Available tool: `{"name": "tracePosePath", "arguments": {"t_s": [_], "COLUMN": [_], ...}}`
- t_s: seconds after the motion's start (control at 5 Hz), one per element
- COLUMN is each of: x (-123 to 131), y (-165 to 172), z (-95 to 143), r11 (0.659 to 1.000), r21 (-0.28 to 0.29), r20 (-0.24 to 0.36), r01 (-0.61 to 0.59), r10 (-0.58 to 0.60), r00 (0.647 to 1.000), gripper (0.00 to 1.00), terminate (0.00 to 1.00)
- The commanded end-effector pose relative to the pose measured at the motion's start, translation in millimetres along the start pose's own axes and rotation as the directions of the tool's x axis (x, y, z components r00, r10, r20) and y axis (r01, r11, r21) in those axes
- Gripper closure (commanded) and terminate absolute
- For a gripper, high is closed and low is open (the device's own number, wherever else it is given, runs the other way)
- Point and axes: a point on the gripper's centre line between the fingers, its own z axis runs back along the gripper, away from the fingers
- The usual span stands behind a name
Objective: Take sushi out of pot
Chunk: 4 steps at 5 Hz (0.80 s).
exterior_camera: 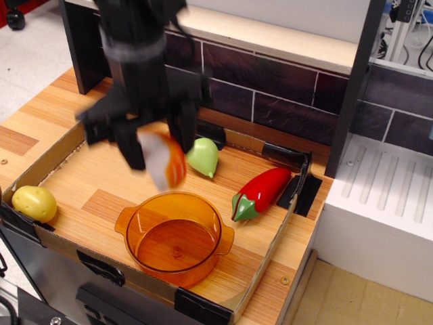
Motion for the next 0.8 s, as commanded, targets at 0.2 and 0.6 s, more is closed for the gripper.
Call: {"name": "tracePosePath", "arguments": {"t_s": [0.2, 0.6], "x": [80.5, 81.2], "y": [-6.2, -6.6], "z": [-73.7, -90.8], "r11": [0.991, 0.989], "r21": [0.129, 0.146], "r20": [0.104, 0.127], "r01": [-0.037, -0.02], "r10": [0.024, 0.001], "r00": [0.994, 0.992], "gripper": [1.0, 1.0], "terminate": [0.0, 0.0]}}
